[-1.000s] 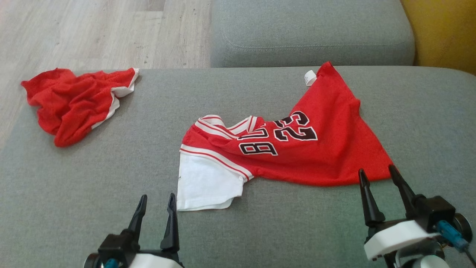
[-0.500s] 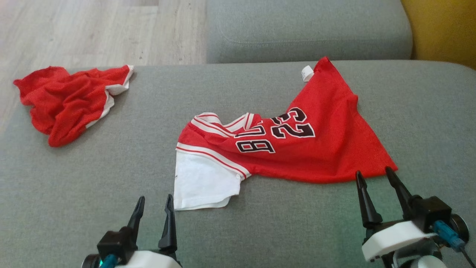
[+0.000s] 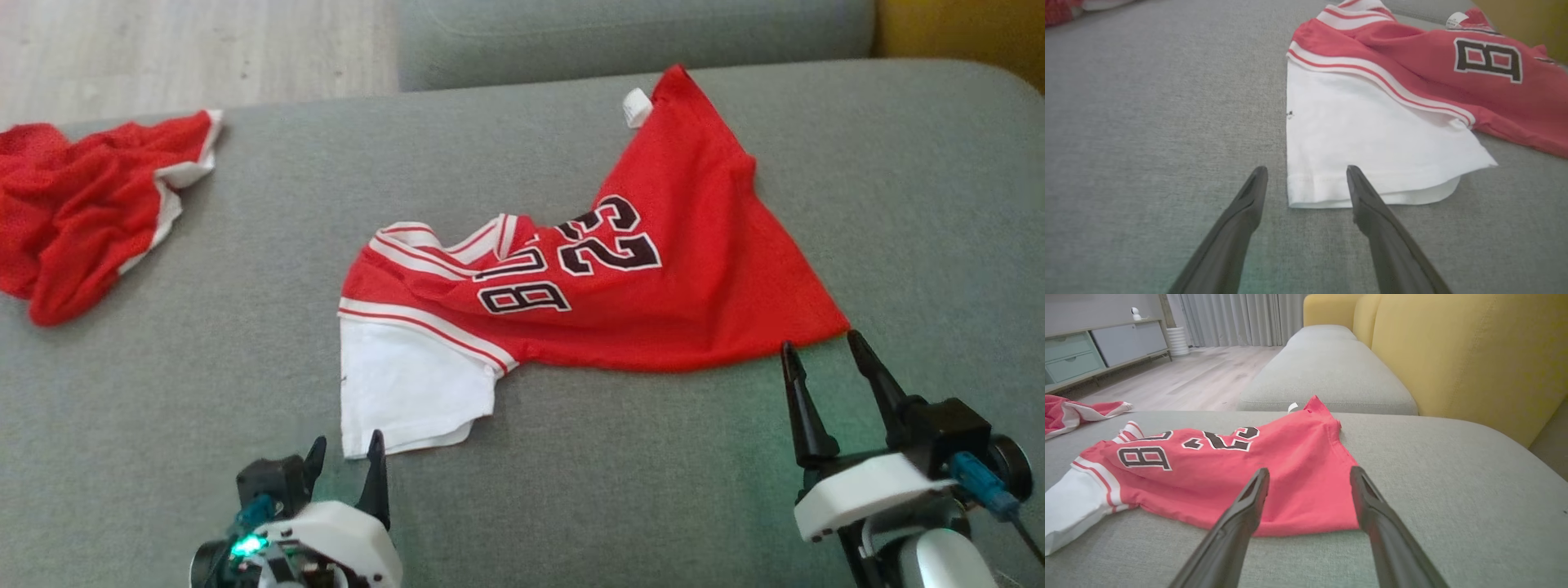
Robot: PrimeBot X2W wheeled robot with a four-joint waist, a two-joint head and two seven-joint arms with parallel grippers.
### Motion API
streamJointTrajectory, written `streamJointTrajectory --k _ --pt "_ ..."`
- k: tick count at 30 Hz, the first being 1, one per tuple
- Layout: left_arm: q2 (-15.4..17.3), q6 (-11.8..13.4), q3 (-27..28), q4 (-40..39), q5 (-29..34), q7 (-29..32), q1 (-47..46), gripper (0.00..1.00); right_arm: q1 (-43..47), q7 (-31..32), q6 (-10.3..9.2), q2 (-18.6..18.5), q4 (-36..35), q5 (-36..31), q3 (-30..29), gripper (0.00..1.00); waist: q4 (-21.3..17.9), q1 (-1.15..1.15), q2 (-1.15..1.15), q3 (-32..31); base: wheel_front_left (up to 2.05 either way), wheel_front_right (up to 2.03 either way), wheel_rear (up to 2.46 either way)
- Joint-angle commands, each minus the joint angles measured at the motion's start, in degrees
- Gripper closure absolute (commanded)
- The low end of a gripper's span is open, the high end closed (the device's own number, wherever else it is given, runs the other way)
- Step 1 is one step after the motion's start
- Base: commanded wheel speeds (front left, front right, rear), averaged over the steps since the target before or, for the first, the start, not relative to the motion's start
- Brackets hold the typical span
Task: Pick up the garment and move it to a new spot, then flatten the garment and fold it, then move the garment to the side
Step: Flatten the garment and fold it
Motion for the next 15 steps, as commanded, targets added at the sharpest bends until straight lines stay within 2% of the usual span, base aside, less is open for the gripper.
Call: streamJointTrajectory --k 1,9,10,11,12,14,15 --pt "0.2 -0.2 2.0 -0.9 -0.3 -0.1 -2.7 0.00 -2.7 -0.2 -0.04 -0.3 -1.5 -0.4 1.1 0.00 -0.9 -0.01 0.00 0.9 0.00 0.00 0.00" --pt "-0.3 -0.4 1.7 3.5 -0.9 1.4 -5.0 0.00 -4.0 -0.4 -0.04 -0.3 -0.7 -0.9 -0.5 0.00 -2.0 -0.01 0.00 2.9 0.00 0.00 0.00" --pt "-0.3 -0.5 1.4 3.8 -0.9 1.7 -5.2 0.03 -4.2 -0.4 -0.04 -0.3 -0.5 -1.0 -0.8 0.00 -2.0 -0.01 0.00 3.1 0.00 0.00 0.00" --pt "-0.4 -0.7 1.1 3.9 -0.8 2.0 -5.4 0.48 -4.4 -0.3 -0.04 -0.3 -0.3 -1.0 -1.3 0.00 -2.0 -0.01 0.00 3.2 0.00 0.00 0.00" --pt "-0.5 -0.9 0.9 3.8 -0.9 2.0 -5.6 0.62 -4.6 0.0 -0.04 -0.3 0.1 -0.8 -2.0 0.00 -2.0 -0.01 0.00 3.4 0.00 0.00 0.00" --pt "-0.8 -0.8 1.3 3.1 -0.8 0.4 -6.1 1.00 -5.3 1.1 -0.04 -0.3 1.3 -0.4 -4.2 0.00 -1.8 -0.01 0.00 3.7 0.00 0.00 0.00" --pt "-0.7 -0.8 1.4 2.8 -0.5 -0.4 -6.2 1.00 -5.8 1.7 -0.04 -0.3 2.1 -0.5 -5.3 0.00 -1.6 -0.01 0.00 3.8 0.00 0.00 0.00"
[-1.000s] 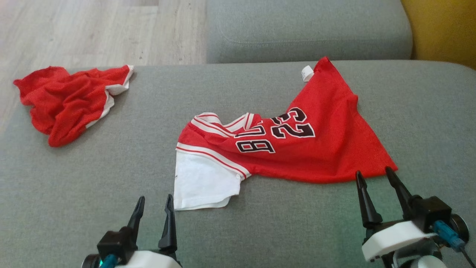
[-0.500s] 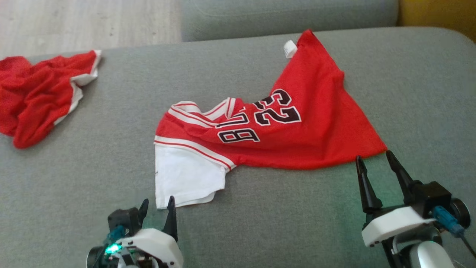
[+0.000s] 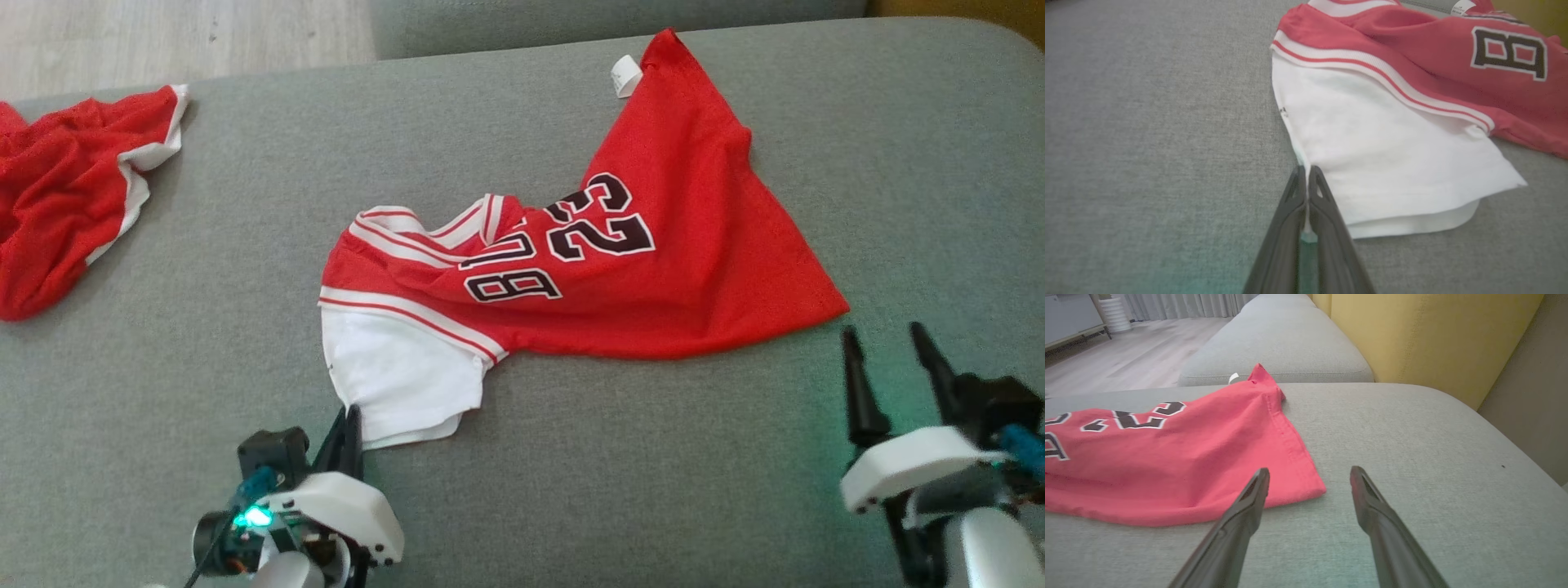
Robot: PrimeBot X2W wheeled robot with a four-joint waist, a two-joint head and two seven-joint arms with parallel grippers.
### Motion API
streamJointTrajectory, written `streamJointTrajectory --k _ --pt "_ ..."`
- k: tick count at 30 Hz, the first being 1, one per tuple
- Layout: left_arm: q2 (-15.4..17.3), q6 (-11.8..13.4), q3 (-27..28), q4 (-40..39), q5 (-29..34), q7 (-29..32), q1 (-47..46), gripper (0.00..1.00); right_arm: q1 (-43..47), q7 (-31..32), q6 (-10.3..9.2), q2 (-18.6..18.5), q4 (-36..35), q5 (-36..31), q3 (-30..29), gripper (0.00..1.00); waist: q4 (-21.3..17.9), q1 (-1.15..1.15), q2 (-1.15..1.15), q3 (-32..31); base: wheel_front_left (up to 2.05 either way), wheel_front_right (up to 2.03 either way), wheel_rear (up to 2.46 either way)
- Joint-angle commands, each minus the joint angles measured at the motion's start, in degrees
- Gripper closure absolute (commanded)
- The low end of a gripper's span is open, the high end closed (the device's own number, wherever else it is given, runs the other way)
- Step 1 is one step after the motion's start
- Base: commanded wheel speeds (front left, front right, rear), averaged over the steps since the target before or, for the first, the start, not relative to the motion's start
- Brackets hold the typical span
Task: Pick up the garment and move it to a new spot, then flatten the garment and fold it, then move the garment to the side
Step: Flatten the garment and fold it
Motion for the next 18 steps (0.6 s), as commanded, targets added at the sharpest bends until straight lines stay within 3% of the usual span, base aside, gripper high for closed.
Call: streamJointTrajectory --k 1,8,18 --pt "0.3 0.2 1.7 -1.5 0.3 -1.1 -1.9 1.00 -3.1 0.4 -0.04 -0.3 -1.1 -0.4 0.1 0.00 0.4 -0.01 0.00 0.2 0.00 0.00 0.00" --pt "1.8 1.4 3.2 -5.4 1.6 -5.7 -2.7 1.00 -10.1 4.5 -0.04 -0.3 9.0 -3.1 -8.3 0.00 3.0 -0.01 0.00 1.0 0.00 0.00 0.00" --pt "2.3 2.2 2.9 -10.5 2.2 -6.5 -2.1 1.00 -16.4 11.6 -0.04 -0.3 20.8 -3.2 -6.9 0.00 5.0 -0.01 0.00 1.9 0.00 0.00 0.00"
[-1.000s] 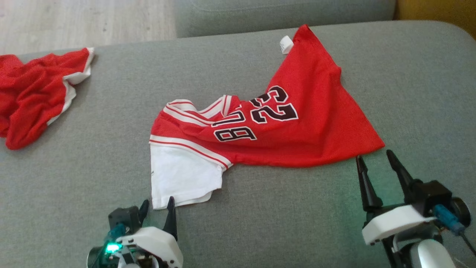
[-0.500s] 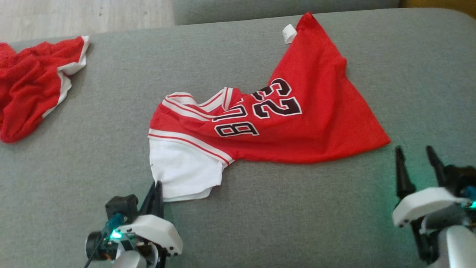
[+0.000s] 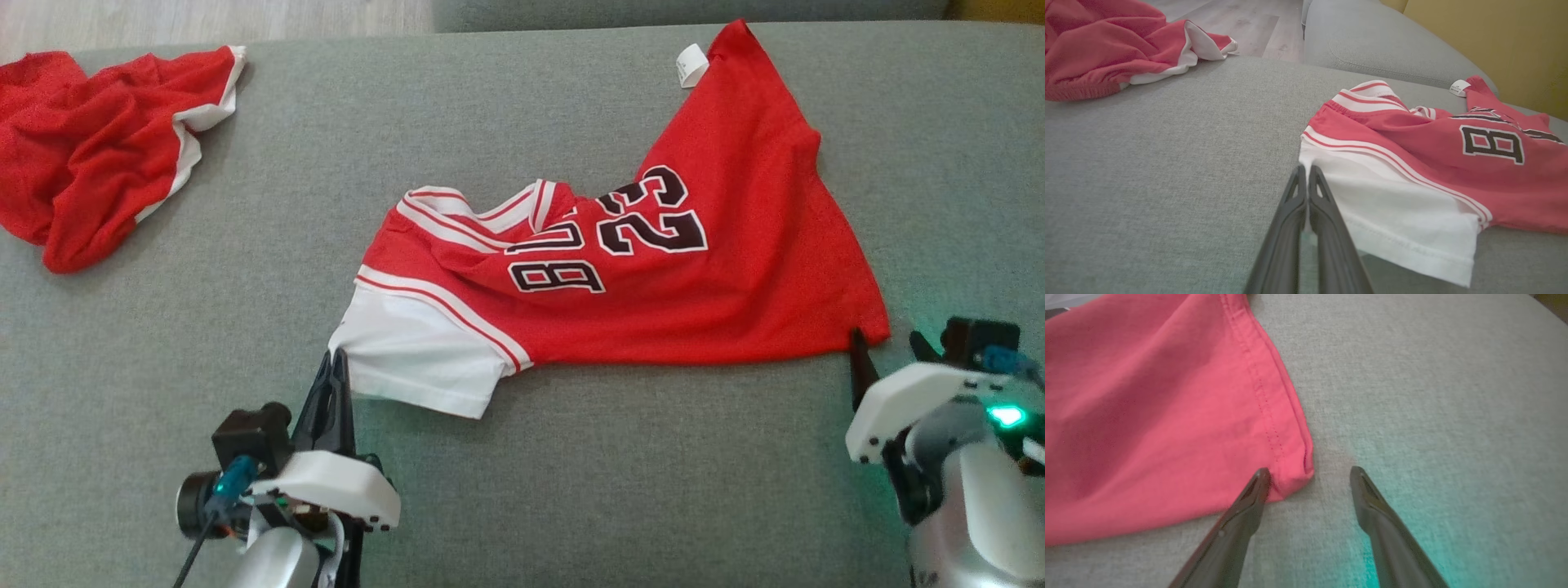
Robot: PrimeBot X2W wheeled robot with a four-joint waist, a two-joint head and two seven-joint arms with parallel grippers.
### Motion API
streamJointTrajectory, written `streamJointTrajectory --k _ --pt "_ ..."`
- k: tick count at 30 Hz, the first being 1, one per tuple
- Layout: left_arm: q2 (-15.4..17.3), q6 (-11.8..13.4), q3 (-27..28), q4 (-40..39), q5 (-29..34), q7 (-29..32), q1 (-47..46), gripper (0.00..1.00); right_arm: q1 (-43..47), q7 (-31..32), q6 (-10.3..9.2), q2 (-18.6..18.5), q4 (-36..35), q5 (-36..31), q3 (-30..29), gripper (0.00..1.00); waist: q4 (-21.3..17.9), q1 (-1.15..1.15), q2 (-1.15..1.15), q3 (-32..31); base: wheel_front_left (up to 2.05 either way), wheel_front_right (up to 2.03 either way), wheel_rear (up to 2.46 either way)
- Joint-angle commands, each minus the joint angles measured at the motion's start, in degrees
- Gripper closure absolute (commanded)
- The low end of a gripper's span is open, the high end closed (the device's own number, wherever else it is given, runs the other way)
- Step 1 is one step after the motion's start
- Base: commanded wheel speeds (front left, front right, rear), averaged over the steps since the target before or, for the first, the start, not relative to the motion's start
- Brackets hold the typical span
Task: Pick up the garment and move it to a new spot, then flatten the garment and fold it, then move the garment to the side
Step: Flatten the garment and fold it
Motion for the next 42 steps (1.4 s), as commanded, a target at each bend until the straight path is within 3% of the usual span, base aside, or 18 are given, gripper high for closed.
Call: streamJointTrajectory --k 1,2,3,5,6,7,15,22,23,32,37,42 --pt "1.1 0.4 2.2 -2.2 0.6 -0.6 -1.9 1.00 -2.4 1.0 -0.04 -0.3 -0.4 0.4 1.9 0.00 0.1 0.00 0.00 0.1 0.00 0.00 0.00" --pt "1.1 0.4 2.2 -2.5 0.6 -0.7 -1.9 1.00 -2.9 2.0 -0.04 -0.3 0.7 1.1 2.3 0.13 0.2 0.00 0.00 0.1 0.00 0.00 0.00" --pt "1.2 0.5 2.2 -2.8 0.6 -0.7 -1.8 1.00 -3.2 2.9 -0.04 -0.3 1.6 1.8 2.8 0.43 0.2 0.00 0.00 0.1 0.00 0.00 0.00" --pt "1.3 0.6 2.2 -3.2 0.6 -0.8 -1.8 1.00 -3.7 4.0 -0.04 -0.3 2.7 4.1 3.8 0.74 0.2 0.00 0.00 0.1 0.00 0.00 0.00" --pt "1.3 0.6 2.2 -3.4 0.6 -0.9 -1.8 1.00 -3.9 4.3 -0.04 -0.3 3.0 5.2 4.4 0.96 0.2 0.00 0.00 0.0 0.00 0.00 0.00" --pt "1.4 0.7 2.2 -3.7 0.6 -1.0 -1.8 1.00 -4.0 4.3 -0.04 -0.3 3.0 6.2 4.9 1.00 0.1 0.00 0.00 -0.1 0.00 0.00 0.00" --pt "3.3 0.7 2.6 -8.6 1.8 -1.9 -3.2 1.00 -4.6 -0.4 -0.04 -0.3 -3.9 9.0 5.9 1.00 -1.2 0.00 0.00 -3.1 0.00 0.00 0.00" --pt "5.1 0.0 5.3 -19.3 -0.1 -0.5 -6.3 1.00 -4.1 -1.4 -0.04 -0.6 -19.8 8.8 5.2 1.00 -2.1 0.00 0.00 -7.9 0.00 0.00 0.00" --pt "6.2 0.1 6.1 -22.7 0.0 0.4 -7.5 1.00 -3.5 -0.7 -0.04 -0.8 -25.4 8.7 5.2 1.00 -2.4 0.00 0.00 -9.3 0.00 0.00 0.00" --pt "14.3 -0.5 7.8 -40.0 5.7 10.2 -21.1 1.00 -3.4 8.5 -0.04 -2.5 -53.9 7.0 2.9 1.00 -3.3 0.00 0.00 -13.0 0.00 0.00 0.00" --pt "16.7 -2.5 7.1 -42.2 7.3 15.3 -29.2 1.00 -5.2 13.7 -0.04 -4.4 -60.7 6.2 2.2 1.00 -3.6 0.00 0.00 -12.7 0.00 0.00 0.00" --pt "17.1 -4.5 5.8 -39.5 7.4 17.5 -33.9 1.00 -6.0 16.9 -0.04 -5.3 -60.3 6.1 2.0 1.00 -3.7 0.00 0.00 -10.7 0.00 0.00 0.00"
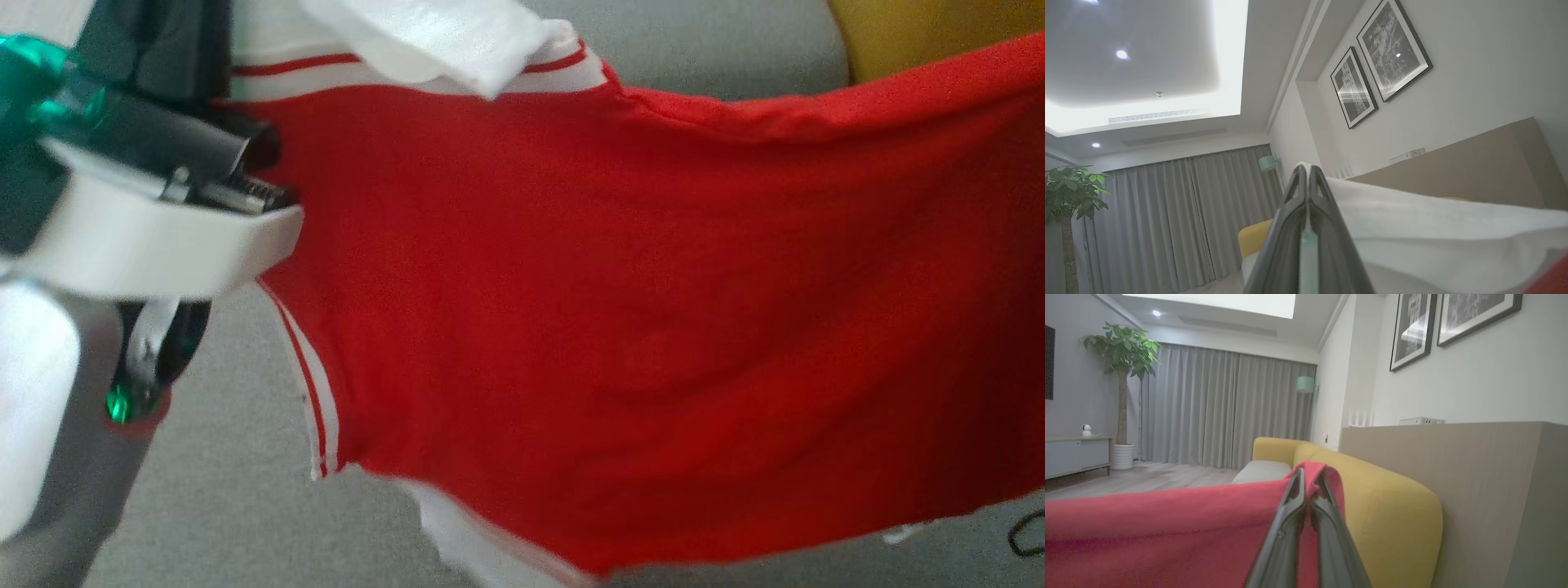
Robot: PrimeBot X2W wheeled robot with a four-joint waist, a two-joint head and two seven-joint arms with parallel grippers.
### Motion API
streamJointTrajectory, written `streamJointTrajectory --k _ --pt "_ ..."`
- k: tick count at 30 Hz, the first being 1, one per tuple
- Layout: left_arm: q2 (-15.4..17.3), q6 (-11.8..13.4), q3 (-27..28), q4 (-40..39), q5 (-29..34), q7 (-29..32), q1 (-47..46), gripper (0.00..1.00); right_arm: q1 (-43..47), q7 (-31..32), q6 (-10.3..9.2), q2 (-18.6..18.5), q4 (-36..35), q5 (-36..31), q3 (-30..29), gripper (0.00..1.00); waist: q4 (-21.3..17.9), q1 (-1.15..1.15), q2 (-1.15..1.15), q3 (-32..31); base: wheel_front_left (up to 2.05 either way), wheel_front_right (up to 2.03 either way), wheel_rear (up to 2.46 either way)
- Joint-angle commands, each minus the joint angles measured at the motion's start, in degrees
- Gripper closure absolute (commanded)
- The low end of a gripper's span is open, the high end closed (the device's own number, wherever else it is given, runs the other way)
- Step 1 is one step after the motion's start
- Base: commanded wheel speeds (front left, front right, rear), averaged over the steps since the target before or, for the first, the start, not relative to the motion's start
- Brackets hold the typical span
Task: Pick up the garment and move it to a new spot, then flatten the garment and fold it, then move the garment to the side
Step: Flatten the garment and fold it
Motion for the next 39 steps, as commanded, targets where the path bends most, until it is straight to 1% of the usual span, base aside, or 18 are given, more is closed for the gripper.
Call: streamJointTrajectory --k 1,3,6,10,12,14,17,21,26,30,33,34,39 --pt "2.1 -0.3 2.2 -0.2 0.3 0.5 -3.4 1.00 -2.7 0.6 -0.04 -0.7 -0.9 0.1 1.6 1.00 -0.1 0.00 0.00 1.6 0.00 0.00 0.00" --pt "2.1 -1.6 1.5 2.9 0.6 0.5 -5.9 1.00 -3.9 0.9 -0.04 -0.7 1.4 0.5 2.7 1.00 -0.3 0.00 0.00 4.0 0.00 0.00 0.00" --pt "2.3 -4.0 0.4 8.9 2.2 -0.8 -11.1 1.00 -7.7 0.4 -0.04 -1.6 6.9 -0.2 4.8 1.00 -0.7 0.00 0.00 8.0 0.00 0.00 0.00" --pt "2.2 -7.5 -1.0 18.7 5.0 -3.6 -20.6 1.00 -18.0 -2.4 -0.04 -1.9 17.2 -1.7 7.4 1.00 -1.6 0.00 0.00 12.8 0.00 0.00 0.00" --pt "1.7 -8.8 -1.4 24.0 6.5 -5.4 -26.1 1.00 -24.1 -4.2 -0.04 -1.7 22.7 -3.0 8.4 1.00 -1.8 0.00 0.00 14.5 0.00 0.00 0.00" --pt "0.8 -9.7 -1.8 29.2 7.9 -7.4 -31.5 1.00 -30.2 -6.3 -0.04 -1.2 28.2 -4.7 9.0 1.00 -1.8 0.00 0.00 15.6 0.00 0.00 0.00" --pt "-0.6 -10.2 -2.4 36.9 9.8 -10.6 -37.7 1.00 -38.1 -9.9 -0.04 -0.7 36.4 -7.4 10.6 1.00 -1.7 0.00 0.00 16.0 0.00 0.00 0.00" --pt "-2.3 -10.0 -2.9 45.7 11.0 -13.6 -42.9 1.00 -45.5 -13.3 -0.04 0.2 46.7 -11.8 11.0 1.00 -1.0 0.00 0.00 16.7 0.00 0.00 0.00" --pt "-4.8 -9.8 -3.3 52.4 10.4 -16.0 -44.7 1.00 -49.7 -16.6 -0.04 1.6 56.5 -15.7 10.2 1.00 0.3 0.00 0.00 21.2 0.00 0.00 0.00" --pt "-6.3 -9.6 -3.4 55.5 9.1 -18.3 -42.9 1.00 -49.6 -20.4 -0.04 2.6 62.3 -17.8 8.4 1.00 1.3 0.00 0.00 25.7 0.00 0.00 0.00" --pt "-7.1 -9.5 -3.4 56.8 7.9 -20.2 -40.0 1.00 -48.7 -23.3 -0.04 3.3 65.8 -18.5 7.2 1.00 1.5 0.00 0.00 28.8 0.00 0.00 0.00" --pt "-7.5 -9.4 -3.3 57.2 7.1 -21.5 -37.6 1.00 -48.0 -25.2 -0.04 3.6 67.6 -18.7 6.3 1.00 1.5 0.00 0.00 30.2 0.00 0.00 0.00" --pt "-8.0 -8.9 -3.1 55.4 5.1 -24.7 -30.2 1.00 -45.7 -29.8 -0.04 4.2 70.4 -18.1 5.8 1.00 1.4 0.00 0.00 31.9 0.00 0.00 0.00"
